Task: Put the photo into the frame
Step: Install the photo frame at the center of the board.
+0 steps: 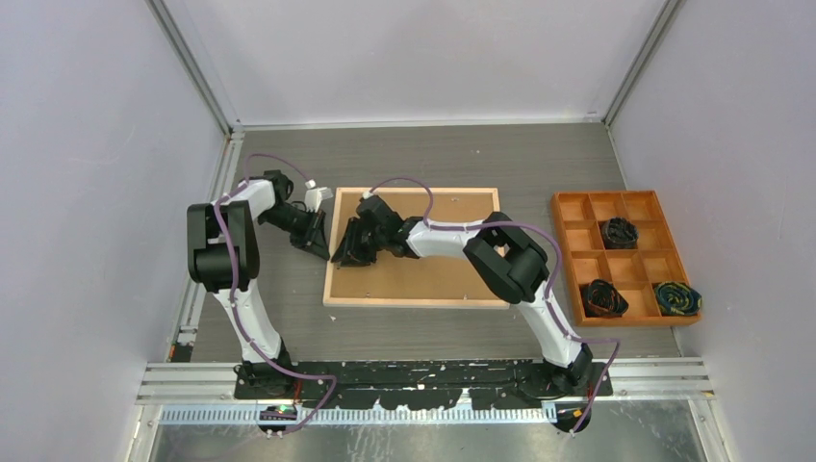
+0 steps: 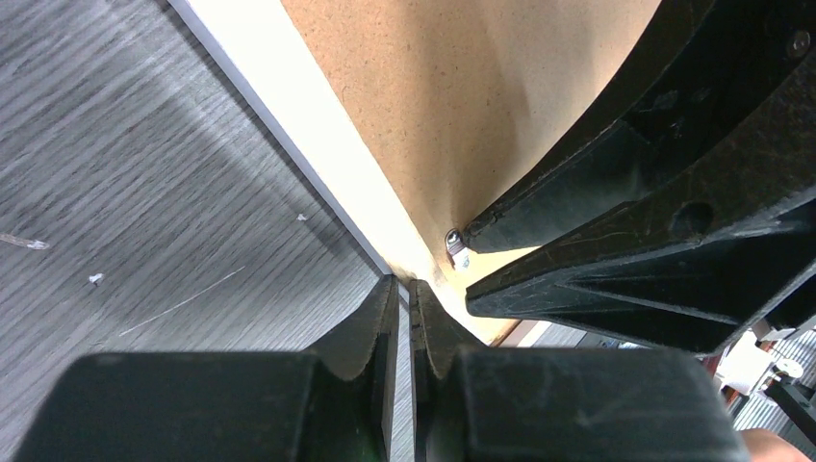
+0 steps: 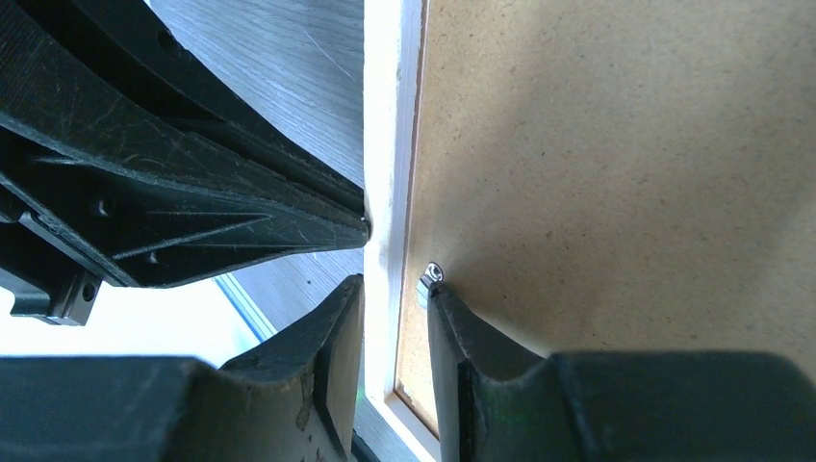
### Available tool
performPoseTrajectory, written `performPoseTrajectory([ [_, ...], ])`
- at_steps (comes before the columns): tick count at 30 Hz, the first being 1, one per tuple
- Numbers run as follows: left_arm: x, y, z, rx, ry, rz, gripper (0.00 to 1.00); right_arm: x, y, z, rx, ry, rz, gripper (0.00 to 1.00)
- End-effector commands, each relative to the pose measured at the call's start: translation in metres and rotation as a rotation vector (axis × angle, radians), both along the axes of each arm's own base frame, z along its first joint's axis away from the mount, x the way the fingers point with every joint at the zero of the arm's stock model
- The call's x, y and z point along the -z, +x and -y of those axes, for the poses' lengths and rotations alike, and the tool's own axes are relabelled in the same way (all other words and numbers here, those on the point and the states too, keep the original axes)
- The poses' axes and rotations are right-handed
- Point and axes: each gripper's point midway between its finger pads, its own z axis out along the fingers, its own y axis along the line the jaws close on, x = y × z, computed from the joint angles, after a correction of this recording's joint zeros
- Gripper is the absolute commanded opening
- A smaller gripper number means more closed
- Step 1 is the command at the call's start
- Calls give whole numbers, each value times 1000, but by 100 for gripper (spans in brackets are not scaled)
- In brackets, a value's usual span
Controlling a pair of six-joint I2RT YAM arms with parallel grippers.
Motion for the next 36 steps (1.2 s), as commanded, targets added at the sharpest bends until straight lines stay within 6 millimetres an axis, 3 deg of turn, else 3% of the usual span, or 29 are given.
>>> performPoseTrajectory([
  [1, 5, 9, -6, 31, 53, 83, 9, -2, 7, -16, 12, 46, 19, 35],
  [14, 6, 10, -5, 35, 49, 85, 8, 13, 4, -3, 186, 8, -11, 33],
  [21, 4, 10, -6, 41, 52, 92, 8, 0, -3, 16, 228, -5, 7, 35],
  [36, 4, 5, -1, 54, 35, 89, 8, 8, -3, -8, 194, 24, -42, 35],
])
